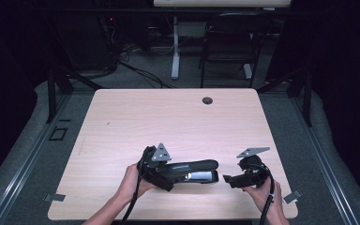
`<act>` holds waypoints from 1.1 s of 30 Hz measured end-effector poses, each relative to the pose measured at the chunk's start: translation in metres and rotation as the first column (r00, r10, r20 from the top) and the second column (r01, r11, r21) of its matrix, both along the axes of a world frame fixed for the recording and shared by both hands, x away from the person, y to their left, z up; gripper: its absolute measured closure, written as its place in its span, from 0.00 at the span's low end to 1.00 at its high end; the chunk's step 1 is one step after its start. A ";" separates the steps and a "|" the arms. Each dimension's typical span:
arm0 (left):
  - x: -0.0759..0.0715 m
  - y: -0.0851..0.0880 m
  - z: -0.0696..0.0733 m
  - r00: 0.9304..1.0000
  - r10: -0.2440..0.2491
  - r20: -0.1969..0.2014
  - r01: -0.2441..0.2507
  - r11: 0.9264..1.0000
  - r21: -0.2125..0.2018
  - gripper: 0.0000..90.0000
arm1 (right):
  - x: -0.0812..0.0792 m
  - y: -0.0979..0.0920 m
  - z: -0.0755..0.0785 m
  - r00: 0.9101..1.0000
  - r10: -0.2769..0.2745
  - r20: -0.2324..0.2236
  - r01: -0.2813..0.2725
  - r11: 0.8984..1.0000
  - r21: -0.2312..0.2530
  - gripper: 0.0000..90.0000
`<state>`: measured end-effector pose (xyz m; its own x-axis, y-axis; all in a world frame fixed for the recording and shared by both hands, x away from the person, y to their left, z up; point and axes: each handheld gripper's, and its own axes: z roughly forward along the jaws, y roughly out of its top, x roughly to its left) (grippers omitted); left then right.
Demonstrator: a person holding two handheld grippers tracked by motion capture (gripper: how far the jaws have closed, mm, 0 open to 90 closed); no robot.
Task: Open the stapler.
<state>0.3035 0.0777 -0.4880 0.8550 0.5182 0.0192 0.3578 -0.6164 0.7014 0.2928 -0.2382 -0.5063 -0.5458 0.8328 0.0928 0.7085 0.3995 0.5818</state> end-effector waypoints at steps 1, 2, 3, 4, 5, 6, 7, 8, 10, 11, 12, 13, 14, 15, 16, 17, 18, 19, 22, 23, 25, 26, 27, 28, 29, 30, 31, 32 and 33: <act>-0.003 -0.004 -0.001 1.000 0.002 -0.001 -0.002 1.000 -0.005 0.04 | 0.000 0.001 -0.001 1.000 0.002 -0.003 -0.002 1.000 0.012 0.22; -0.006 -0.007 -0.002 1.000 0.000 -0.001 0.000 1.000 0.001 0.06 | -0.001 0.003 -0.002 1.000 0.000 -0.007 0.000 1.000 0.016 0.23; -0.009 -0.012 -0.003 1.000 0.004 -0.001 -0.004 1.000 0.002 0.07 | -0.002 0.004 -0.004 1.000 0.001 -0.006 -0.001 1.000 0.016 0.25; -0.011 -0.014 -0.004 1.000 0.005 -0.004 -0.005 1.000 0.003 0.07 | -0.002 0.007 -0.006 1.000 0.006 -0.004 -0.006 1.000 0.014 0.26; -0.013 -0.017 -0.005 1.000 0.009 -0.003 -0.009 1.000 0.003 0.08 | -0.003 0.008 -0.006 1.000 0.012 -0.008 -0.012 1.000 0.007 0.27; -0.016 -0.020 -0.006 1.000 0.012 0.004 -0.012 1.000 0.006 0.08 | -0.003 0.010 -0.007 1.000 0.011 0.006 -0.011 1.000 0.021 0.28; -0.019 -0.022 -0.007 1.000 0.017 0.012 -0.017 1.000 0.015 0.09 | -0.003 0.011 -0.008 1.000 0.011 0.006 -0.011 0.999 0.031 0.30; -0.020 -0.024 -0.007 1.000 0.018 0.019 -0.019 1.000 0.016 0.10 | -0.004 0.013 -0.009 1.000 0.008 0.009 -0.008 0.999 0.037 0.31; -0.023 -0.026 -0.006 1.000 0.019 0.019 -0.020 1.000 0.007 0.16 | -0.005 0.016 -0.011 1.000 0.008 0.025 -0.009 0.999 0.032 0.34; -0.024 -0.028 -0.006 1.000 0.021 0.022 -0.021 1.000 0.006 0.16 | -0.006 0.016 -0.011 1.000 0.007 0.028 -0.008 0.999 0.032 0.37; -0.025 -0.029 -0.005 0.999 0.023 0.027 -0.023 1.000 -0.004 0.17 | -0.007 0.017 -0.011 0.999 0.002 0.039 -0.004 1.000 0.030 0.39; -0.026 -0.030 -0.004 0.999 0.029 0.026 -0.028 0.999 -0.023 0.20 | -0.008 0.017 -0.012 0.999 0.000 0.046 -0.001 0.999 0.038 0.43; -0.028 -0.030 -0.003 0.999 0.036 0.027 -0.035 0.999 -0.038 0.22 | -0.009 0.017 -0.012 0.999 -0.005 0.052 0.002 0.999 0.045 0.46; -0.030 -0.031 -0.003 0.999 0.038 0.029 -0.036 0.998 -0.057 0.23 | -0.010 0.018 -0.013 0.998 -0.007 0.058 0.005 0.999 0.048 0.49; -0.033 -0.032 -0.004 0.998 0.048 0.037 -0.045 0.996 -0.075 0.25 | -0.012 0.018 -0.014 0.998 -0.003 0.058 0.000 0.999 0.052 0.52; -0.035 -0.032 -0.004 0.998 0.052 0.041 -0.049 0.996 -0.078 0.28 | -0.013 0.019 -0.015 0.997 -0.001 0.072 -0.002 0.999 0.045 0.57; -0.037 -0.033 -0.006 0.998 0.053 0.041 -0.049 0.995 -0.091 0.29 | -0.014 0.021 -0.015 0.997 -0.002 0.072 -0.001 0.999 0.046 0.59; -0.039 -0.033 -0.008 0.998 0.054 0.038 -0.050 0.994 -0.100 0.32 | -0.015 0.022 -0.017 0.997 0.003 0.081 -0.006 0.999 0.039 0.62; -0.045 -0.035 -0.015 0.997 0.065 0.036 -0.060 0.990 -0.124 0.38 | -0.015 0.026 -0.019 0.996 0.011 0.092 -0.017 0.998 0.057 0.72; -0.047 -0.036 -0.018 0.997 0.066 0.034 -0.061 0.989 -0.132 0.42 | -0.016 0.028 -0.021 0.995 0.024 0.096 -0.030 0.998 0.059 0.75; -0.049 -0.037 -0.024 0.996 0.076 0.034 -0.071 0.988 -0.135 0.50 | -0.017 0.031 -0.024 0.995 0.033 0.097 -0.038 0.998 0.051 0.81; -0.050 -0.038 -0.027 0.996 0.085 0.031 -0.080 0.986 -0.145 0.53 | -0.017 0.032 -0.027 0.994 0.037 0.098 -0.042 0.998 0.048 0.83; -0.051 -0.039 -0.030 0.995 0.093 0.029 -0.087 0.985 -0.151 0.56 | -0.017 0.033 -0.029 0.994 0.049 0.099 -0.053 0.998 0.037 0.86; -0.052 -0.041 -0.034 0.995 0.102 0.025 -0.096 0.982 -0.163 0.62 | -0.017 0.035 -0.032 0.993 0.055 0.102 -0.058 0.998 0.030 0.89; -0.052 -0.042 -0.037 0.994 0.109 0.024 -0.103 0.980 -0.173 0.65 | -0.017 0.037 -0.034 0.992 0.057 0.111 -0.061 0.998 0.026 0.92; -0.053 -0.043 -0.039 0.993 0.118 0.024 -0.112 0.977 -0.183 0.69 | -0.017 0.037 -0.035 0.991 0.069 0.111 -0.071 0.997 0.014 0.93; -0.053 -0.045 -0.043 0.991 0.132 0.026 -0.124 0.974 -0.190 0.74 | -0.017 0.039 -0.037 0.991 0.068 0.116 -0.070 0.997 0.013 0.95; -0.052 -0.046 -0.045 0.990 0.137 0.026 -0.129 0.972 -0.195 0.78 | -0.017 0.040 -0.038 0.990 0.075 0.123 -0.077 0.997 0.009 0.98; -0.052 -0.048 -0.047 0.989 0.146 0.026 -0.138 0.971 -0.197 0.82 | -0.017 0.041 -0.038 0.988 0.081 0.129 -0.082 0.997 0.004 1.00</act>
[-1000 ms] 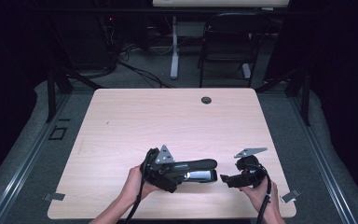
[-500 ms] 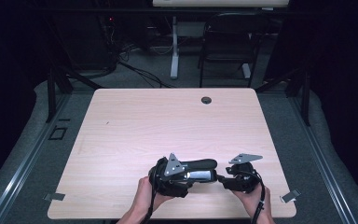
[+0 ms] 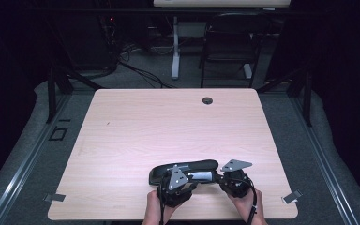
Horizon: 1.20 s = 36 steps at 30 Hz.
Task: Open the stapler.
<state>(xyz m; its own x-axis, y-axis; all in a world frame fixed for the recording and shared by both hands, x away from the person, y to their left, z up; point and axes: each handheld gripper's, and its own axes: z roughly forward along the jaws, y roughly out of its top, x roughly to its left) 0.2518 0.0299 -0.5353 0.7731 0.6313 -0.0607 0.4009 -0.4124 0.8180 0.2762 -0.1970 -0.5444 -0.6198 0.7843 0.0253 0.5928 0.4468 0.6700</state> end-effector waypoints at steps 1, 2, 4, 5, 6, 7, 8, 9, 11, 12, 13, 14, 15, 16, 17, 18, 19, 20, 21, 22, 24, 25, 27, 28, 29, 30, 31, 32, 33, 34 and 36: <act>0.000 -0.002 -0.003 1.000 0.012 0.007 -0.012 1.000 -0.004 0.85 | 0.000 0.001 -0.001 1.000 0.004 0.010 -0.004 1.000 0.001 1.00; 0.001 -0.004 -0.005 1.000 0.021 0.009 -0.021 1.000 -0.004 0.89 | 0.000 0.002 -0.002 1.000 0.005 0.017 -0.006 1.000 0.007 1.00; 0.002 -0.007 -0.009 0.998 0.048 0.031 -0.047 0.999 -0.007 0.95 | 0.000 0.004 -0.004 1.000 0.011 0.025 -0.011 1.000 0.001 1.00; 0.002 -0.009 -0.011 0.998 0.054 0.035 -0.054 0.999 -0.011 0.98 | 0.000 0.005 -0.006 0.999 0.021 0.026 -0.021 1.000 -0.008 1.00; 0.003 -0.011 -0.013 0.998 0.060 0.036 -0.060 0.998 -0.008 1.00 | -0.001 0.007 -0.008 0.999 0.022 0.037 -0.022 1.000 -0.011 1.00; 0.004 -0.014 -0.015 0.997 0.066 0.034 -0.066 0.998 -0.001 1.00 | -0.001 0.008 -0.009 0.999 0.022 0.040 -0.022 1.000 -0.013 1.00; 0.004 -0.015 -0.017 0.996 0.079 0.034 -0.079 0.997 -0.007 1.00 | -0.001 0.008 -0.010 0.999 0.027 0.044 -0.026 0.999 -0.027 1.00; 0.005 -0.016 -0.019 0.995 0.090 0.033 -0.090 0.996 -0.008 1.00 | -0.001 0.008 -0.012 0.998 0.026 0.058 -0.024 1.000 -0.020 1.00; 0.006 -0.018 -0.023 0.993 0.111 0.030 -0.111 0.994 -0.016 1.00 | -0.002 0.009 -0.012 0.998 0.022 0.063 -0.021 1.000 -0.021 1.00; 0.006 -0.019 -0.025 0.992 0.124 0.035 -0.123 0.992 -0.021 1.00 | -0.002 0.010 -0.012 0.998 0.022 0.065 -0.020 1.000 -0.017 1.00; 0.007 -0.020 -0.026 0.990 0.135 0.032 -0.135 0.991 -0.025 1.00 | -0.001 0.010 -0.012 0.997 0.026 0.071 -0.024 0.999 -0.026 1.00; 0.007 -0.020 -0.028 0.988 0.153 0.032 -0.152 0.988 -0.040 1.00 | -0.001 0.010 -0.012 0.997 0.025 0.077 -0.022 0.999 -0.030 1.00; 0.008 -0.021 -0.029 0.987 0.158 0.030 -0.157 0.987 -0.042 1.00 | -0.001 0.010 -0.013 0.996 0.026 0.087 -0.024 0.999 -0.023 1.00; 0.008 -0.022 -0.030 0.983 0.178 0.038 -0.176 0.983 -0.053 1.00 | -0.001 0.011 -0.013 0.996 0.025 0.081 -0.023 0.999 -0.026 1.00; 0.008 -0.022 -0.031 0.983 0.181 0.038 -0.178 0.982 -0.058 1.00 | -0.001 0.011 -0.014 0.996 0.025 0.082 -0.023 0.999 -0.029 1.00; 0.008 -0.023 -0.032 0.982 0.187 0.038 -0.184 0.981 -0.067 1.00 | -0.001 0.012 -0.015 0.996 0.031 0.088 -0.029 0.999 -0.029 1.00; 0.008 -0.024 -0.032 0.981 0.191 0.044 -0.188 0.980 -0.072 1.00 | -0.001 0.012 -0.015 0.996 0.031 0.088 -0.029 0.999 -0.029 1.00; 0.008 -0.025 -0.033 0.979 0.197 0.046 -0.193 0.978 -0.078 1.00 | -0.002 0.013 -0.016 0.996 0.026 0.087 -0.023 0.999 -0.030 1.00; 0.009 -0.025 -0.033 0.980 0.195 0.042 -0.192 0.978 -0.078 1.00 | -0.001 0.014 -0.017 0.996 0.028 0.087 -0.025 0.999 -0.033 1.00; 0.009 -0.026 -0.034 0.979 0.201 0.036 -0.197 0.976 -0.089 1.00 | -0.001 0.014 -0.019 0.996 0.027 0.088 -0.024 0.999 -0.035 1.00; 0.010 -0.027 -0.034 0.978 0.206 0.041 -0.201 0.975 -0.098 1.00 | -0.001 0.014 -0.020 0.995 0.028 0.091 -0.025 0.999 -0.037 1.00; 0.010 -0.027 -0.034 0.977 0.210 0.041 -0.205 0.973 -0.107 1.00 | -0.001 0.014 -0.020 0.995 0.031 0.090 -0.028 0.999 -0.036 1.00; 0.011 -0.028 -0.033 0.979 0.200 0.040 -0.194 0.974 -0.113 1.00 | -0.001 0.014 -0.020 0.995 0.033 0.097 -0.030 0.999 -0.038 1.00; 0.010 -0.028 -0.034 0.976 0.213 0.047 -0.206 0.972 -0.115 1.00 | -0.001 0.014 -0.020 0.995 0.036 0.098 -0.032 0.999 -0.037 1.00; 0.010 -0.029 -0.034 0.976 0.212 0.050 -0.205 0.972 -0.117 1.00 | -0.001 0.014 -0.021 0.994 0.033 0.102 -0.030 0.999 -0.031 1.00; 0.010 -0.029 -0.034 0.978 0.204 0.046 -0.197 0.973 -0.120 1.00 | -0.002 0.014 -0.021 0.994 0.034 0.101 -0.030 0.999 -0.032 1.00; 0.010 -0.029 -0.035 0.975 0.217 0.049 -0.209 0.970 -0.122 1.00 | -0.002 0.014 -0.021 0.994 0.034 0.101 -0.031 0.999 -0.031 1.00; 0.011 -0.029 -0.035 0.977 0.211 0.040 -0.205 0.971 -0.127 1.00 | -0.002 0.014 -0.021 0.994 0.033 0.102 -0.030 0.999 -0.030 1.00; 0.011 -0.030 -0.035 0.973 0.225 0.045 -0.217 0.968 -0.128 1.00 | -0.002 0.014 -0.022 0.994 0.034 0.103 -0.031 0.999 -0.029 1.00; 0.011 -0.030 -0.035 0.976 0.215 0.039 -0.209 0.969 -0.131 1.00 | -0.002 0.014 -0.021 0.994 0.039 0.104 -0.036 0.999 -0.033 1.00; 0.011 -0.031 -0.036 0.975 0.218 0.042 -0.210 0.968 -0.134 1.00 | -0.002 0.015 -0.021 0.993 0.045 0.106 -0.041 0.998 -0.042 1.00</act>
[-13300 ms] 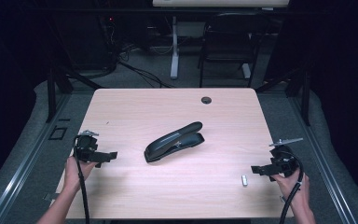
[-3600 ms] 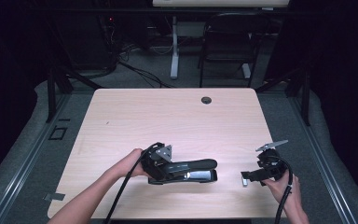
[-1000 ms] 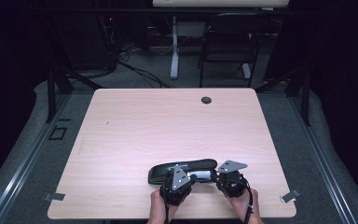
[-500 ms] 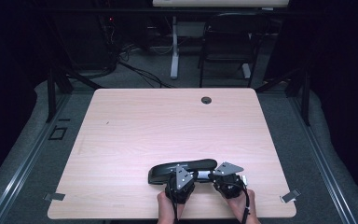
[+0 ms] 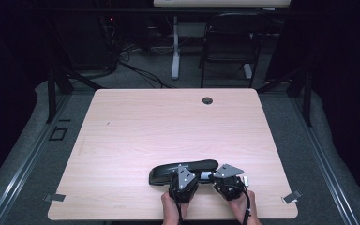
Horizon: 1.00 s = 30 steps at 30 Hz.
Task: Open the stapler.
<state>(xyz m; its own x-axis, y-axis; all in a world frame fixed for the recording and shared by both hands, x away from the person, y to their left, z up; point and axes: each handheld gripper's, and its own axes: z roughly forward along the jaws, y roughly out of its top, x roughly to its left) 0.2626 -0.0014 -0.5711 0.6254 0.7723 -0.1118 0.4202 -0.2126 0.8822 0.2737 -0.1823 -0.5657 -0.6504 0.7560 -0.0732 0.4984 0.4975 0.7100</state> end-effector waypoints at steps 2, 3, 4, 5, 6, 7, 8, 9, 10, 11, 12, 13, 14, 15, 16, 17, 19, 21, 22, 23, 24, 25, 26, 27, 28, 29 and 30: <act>-0.001 -0.002 -0.001 1.000 0.017 0.011 -0.017 1.000 -0.001 1.00 | 0.000 0.000 -0.001 1.000 -0.001 0.006 0.001 1.000 0.000 1.00; 0.000 -0.002 -0.001 1.000 0.009 0.009 -0.009 1.000 -0.007 1.00 | 0.000 0.000 -0.001 1.000 -0.001 0.006 0.001 1.000 0.010 1.00; -0.001 -0.002 -0.002 1.000 0.021 0.013 -0.021 1.000 -0.012 1.00 | -0.001 0.000 -0.001 1.000 -0.001 0.005 0.001 1.000 0.011 1.00; -0.001 -0.002 -0.002 1.000 0.025 0.016 -0.024 1.000 -0.015 1.00 | -0.001 0.001 -0.001 1.000 0.002 0.008 -0.002 1.000 0.010 1.00; -0.001 -0.002 -0.002 1.000 0.018 0.021 -0.018 1.000 -0.018 1.00 | -0.001 0.001 -0.001 1.000 0.004 0.007 -0.004 1.000 0.011 1.00; -0.001 -0.002 -0.002 1.000 0.018 0.025 -0.017 1.000 -0.019 1.00 | -0.001 0.001 -0.001 1.000 0.003 0.006 -0.003 1.000 0.013 1.00; 0.000 -0.002 -0.002 0.999 0.020 0.027 -0.019 1.000 -0.025 1.00 | -0.001 0.001 -0.001 1.000 0.004 0.007 -0.004 1.000 0.012 1.00; 0.000 -0.002 -0.001 0.999 0.023 0.029 -0.022 0.999 -0.031 1.00 | -0.001 0.000 -0.001 1.000 0.005 0.005 -0.005 1.000 0.011 1.00; 0.000 -0.003 0.000 0.999 0.035 0.041 -0.034 0.999 -0.031 1.00 | -0.001 0.000 -0.002 1.000 0.004 0.006 -0.004 1.000 0.016 1.00; 0.001 -0.003 0.001 0.998 0.036 0.042 -0.034 0.999 -0.031 1.00 | -0.001 0.000 -0.001 1.000 0.005 0.006 -0.005 1.000 0.009 1.00; 0.001 -0.004 0.001 0.998 0.037 0.045 -0.036 0.999 -0.035 1.00 | -0.001 0.000 -0.001 1.000 0.005 0.008 -0.005 1.000 0.006 1.00; 0.001 -0.004 0.001 0.998 0.034 0.043 -0.033 0.999 -0.033 1.00 | -0.001 0.000 -0.001 1.000 0.006 0.009 -0.006 1.000 0.010 1.00; 0.001 -0.004 0.001 0.998 0.035 0.044 -0.033 0.999 -0.035 1.00 | -0.001 0.000 -0.001 1.000 0.006 0.009 -0.006 1.000 0.010 1.00; 0.001 -0.004 0.001 0.998 0.035 0.045 -0.033 0.999 -0.035 1.00 | -0.001 0.000 -0.002 1.000 0.005 0.010 -0.005 1.000 0.012 1.00; 0.001 -0.004 0.001 0.998 0.037 0.049 -0.035 0.999 -0.036 1.00 | -0.001 0.000 -0.001 1.000 0.006 0.009 -0.006 1.000 0.010 1.00; 0.001 -0.003 0.002 0.999 0.022 0.045 -0.021 0.999 -0.037 1.00 | -0.001 0.000 -0.001 1.000 0.005 0.008 -0.005 1.000 0.011 1.00; 0.002 -0.002 0.004 0.999 0.021 0.049 -0.019 0.999 -0.036 1.00 | -0.002 0.001 -0.002 1.000 0.015 0.008 -0.015 1.000 0.016 1.00; 0.002 -0.002 0.006 0.998 0.032 0.061 -0.030 0.999 -0.046 1.00 | -0.002 0.002 -0.001 1.000 0.016 0.006 -0.016 1.000 0.002 1.00; 0.002 -0.001 0.007 0.998 0.029 0.060 -0.026 0.999 -0.048 1.00 | -0.002 0.001 -0.002 1.000 0.013 0.007 -0.013 1.000 0.016 1.00; 0.002 -0.001 0.008 0.998 0.028 0.062 -0.025 0.999 -0.046 1.00 | -0.002 0.001 -0.002 1.000 0.014 0.004 -0.014 1.000 0.016 1.00; 0.002 -0.001 0.008 0.998 0.029 0.064 -0.026 0.998 -0.048 1.00 | -0.002 0.001 -0.002 1.000 0.012 0.006 -0.013 1.000 0.017 1.00; 0.002 -0.001 0.009 0.998 0.029 0.064 -0.026 0.998 -0.049 1.00 | -0.002 0.001 -0.001 1.000 0.017 0.004 -0.017 1.000 0.006 1.00; 0.002 -0.001 0.009 0.997 0.031 0.066 -0.028 0.998 -0.054 1.00 | -0.002 0.002 -0.002 1.000 0.011 0.005 -0.011 1.000 0.014 1.00; 0.002 0.000 0.010 0.997 0.031 0.066 -0.027 0.998 -0.052 1.00 | -0.002 0.001 -0.002 1.000 0.010 0.004 -0.010 1.000 0.016 1.00; 0.002 0.000 0.010 0.997 0.033 0.068 -0.029 0.998 -0.058 1.00 | -0.002 0.001 -0.002 1.000 0.010 0.004 -0.010 1.000 0.016 1.00; 0.002 0.001 0.012 0.997 0.034 0.072 -0.030 0.998 -0.059 1.00 | -0.002 0.001 -0.002 1.000 0.012 0.001 -0.012 1.000 0.014 1.00; 0.001 0.002 0.013 0.997 0.034 0.074 -0.029 0.998 -0.061 1.00 | -0.002 0.001 -0.002 1.000 0.012 0.003 -0.012 1.000 0.019 1.00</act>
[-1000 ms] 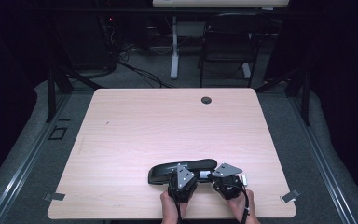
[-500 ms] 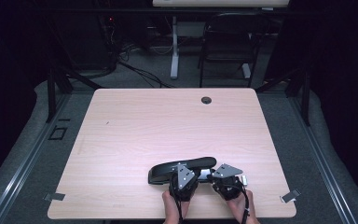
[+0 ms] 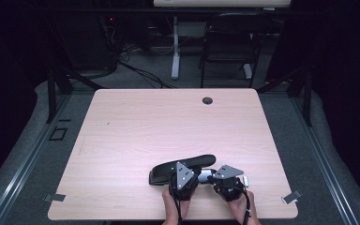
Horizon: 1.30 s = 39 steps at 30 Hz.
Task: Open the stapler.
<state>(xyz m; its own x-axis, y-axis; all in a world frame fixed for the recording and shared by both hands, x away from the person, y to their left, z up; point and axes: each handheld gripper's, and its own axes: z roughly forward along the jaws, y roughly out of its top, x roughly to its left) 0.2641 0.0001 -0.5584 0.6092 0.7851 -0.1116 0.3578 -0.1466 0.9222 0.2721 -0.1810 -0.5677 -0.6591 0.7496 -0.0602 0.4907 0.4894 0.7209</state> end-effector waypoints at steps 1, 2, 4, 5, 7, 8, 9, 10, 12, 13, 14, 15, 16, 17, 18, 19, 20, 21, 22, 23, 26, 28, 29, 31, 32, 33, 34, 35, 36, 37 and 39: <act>0.000 0.000 0.001 1.000 0.001 0.003 -0.001 1.000 -0.006 1.00 | 0.000 0.000 0.000 1.000 0.000 0.000 0.000 1.000 -0.003 1.00; 0.000 0.001 0.003 1.000 0.001 0.006 -0.001 1.000 -0.007 1.00 | 0.000 0.000 0.000 1.000 0.000 0.002 0.000 1.000 -0.001 1.00; 0.000 0.003 0.006 1.000 0.000 0.015 0.000 1.000 -0.011 1.00 | 0.000 0.000 0.000 1.000 -0.004 -0.001 0.004 1.000 0.002 1.00; 0.000 0.003 0.006 1.000 0.001 0.019 -0.001 1.000 -0.014 1.00 | 0.000 0.000 0.000 1.000 -0.003 -0.001 0.003 1.000 0.002 1.00; -0.001 0.004 0.009 1.000 0.000 0.022 0.001 1.000 -0.019 1.00 | 0.000 0.000 0.000 1.000 -0.004 -0.001 0.004 1.000 0.002 1.00; -0.001 0.005 0.010 1.000 0.003 0.026 -0.003 1.000 -0.022 1.00 | 0.000 0.000 0.000 1.000 -0.005 -0.001 0.005 1.000 0.002 1.00; -0.001 0.006 0.011 1.000 0.003 0.026 -0.002 1.000 -0.027 1.00 | 0.000 0.000 0.000 1.000 -0.002 -0.002 0.002 1.000 0.001 1.00; -0.001 0.006 0.012 1.000 0.002 0.029 -0.002 1.000 -0.026 1.00 | 0.001 -0.001 0.000 1.000 -0.002 -0.001 0.002 1.000 0.005 1.00; -0.001 0.008 0.014 0.999 0.007 0.034 -0.006 0.999 -0.033 1.00 | 0.001 -0.001 0.000 1.000 -0.003 -0.003 0.003 1.000 0.006 1.00; -0.001 0.008 0.015 0.999 0.006 0.034 -0.005 0.999 -0.035 1.00 | 0.001 -0.001 0.000 1.000 -0.004 -0.002 0.004 1.000 0.006 1.00; -0.001 0.009 0.016 0.999 0.008 0.037 -0.006 0.999 -0.035 1.00 | 0.001 -0.001 0.000 1.000 -0.005 -0.004 0.005 1.000 0.008 1.00; -0.001 0.010 0.017 0.999 0.009 0.040 -0.008 0.999 -0.038 1.00 | 0.001 -0.001 0.000 1.000 -0.004 -0.005 0.004 1.000 0.008 1.00; -0.001 0.011 0.017 0.999 0.008 0.040 -0.006 0.999 -0.040 1.00 | 0.001 -0.001 0.000 1.000 -0.005 -0.005 0.005 1.000 0.015 1.00; -0.001 0.012 0.018 0.999 0.010 0.043 -0.008 0.999 -0.041 1.00 | 0.001 -0.001 0.000 1.000 -0.005 -0.005 0.005 1.000 0.014 1.00; -0.001 0.012 0.019 0.999 0.012 0.047 -0.010 0.999 -0.044 1.00 | 0.001 -0.001 0.000 1.000 -0.007 -0.008 0.007 1.000 0.012 1.00; -0.002 0.013 0.020 0.999 0.014 0.048 -0.012 0.999 -0.048 1.00 | 0.001 0.000 0.000 1.000 -0.009 -0.008 0.009 1.000 0.011 1.00; -0.002 0.014 0.021 0.999 0.015 0.048 -0.012 0.999 -0.049 1.00 | 0.001 0.000 0.000 1.000 -0.007 -0.010 0.007 1.000 0.018 1.00; -0.002 0.015 0.022 0.998 0.019 0.052 -0.016 0.998 -0.056 1.00 | 0.001 -0.001 0.000 1.000 -0.007 -0.011 0.007 1.000 0.018 1.00; -0.002 0.016 0.023 0.999 0.016 0.051 -0.013 0.998 -0.056 1.00 | 0.001 -0.001 0.000 1.000 -0.007 -0.011 0.008 1.000 0.018 1.00; -0.002 0.017 0.024 0.998 0.019 0.054 -0.016 0.998 -0.061 1.00 | 0.001 -0.001 0.000 1.000 -0.008 -0.012 0.008 1.000 0.018 1.00; -0.003 0.020 0.027 0.998 0.024 0.060 -0.020 0.998 -0.067 1.00 | 0.001 -0.001 0.000 1.000 -0.009 -0.013 0.009 1.000 0.016 1.00; -0.003 0.023 0.029 0.997 0.024 0.067 -0.019 0.997 -0.070 1.00 | 0.002 -0.002 0.000 1.000 -0.012 -0.020 0.012 1.000 0.019 1.00; -0.003 0.023 0.029 0.997 0.027 0.068 -0.022 0.997 -0.074 1.00 | 0.002 -0.001 0.001 1.000 -0.012 -0.020 0.012 1.000 0.016 1.00; -0.003 0.026 0.031 0.997 0.027 0.072 -0.022 0.997 -0.073 1.00 | 0.002 -0.002 0.001 1.000 -0.011 -0.023 0.012 1.000 0.018 1.00; -0.004 0.026 0.032 0.997 0.030 0.075 -0.025 0.997 -0.077 1.00 | 0.002 -0.002 0.001 1.000 -0.012 -0.024 0.013 1.000 0.018 1.00; -0.004 0.028 0.033 0.997 0.029 0.077 -0.024 0.997 -0.074 1.00 | 0.002 -0.002 0.001 1.000 -0.012 -0.024 0.013 1.000 0.017 1.00; -0.004 0.029 0.033 0.997 0.030 0.077 -0.024 0.997 -0.080 1.00 | 0.002 -0.001 0.001 1.000 -0.013 -0.023 0.013 1.000 0.017 1.00; -0.004 0.030 0.034 0.996 0.032 0.081 -0.026 0.996 -0.080 1.00 | 0.002 -0.001 0.001 1.000 -0.014 -0.025 0.014 1.000 0.020 1.00; -0.004 0.031 0.035 0.996 0.032 0.083 -0.025 0.997 -0.078 1.00 | 0.002 -0.002 0.001 1.000 -0.014 -0.026 0.015 1.000 0.023 1.00; -0.004 0.032 0.035 0.996 0.034 0.086 -0.027 0.996 -0.083 1.00 | 0.002 -0.002 0.001 1.000 -0.013 -0.027 0.014 1.000 0.021 1.00; -0.004 0.034 0.037 0.995 0.038 0.090 -0.030 0.996 -0.084 1.00 | 0.002 -0.002 0.001 0.999 -0.017 -0.027 0.018 0.999 0.027 1.00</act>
<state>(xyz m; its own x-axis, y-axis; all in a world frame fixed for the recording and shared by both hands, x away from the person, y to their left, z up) 0.2598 0.0342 -0.5212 0.5927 0.7961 -0.1223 0.2752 -0.0574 0.9597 0.2745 -0.1826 -0.5671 -0.6467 0.7624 -0.0224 0.5184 0.4609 0.7203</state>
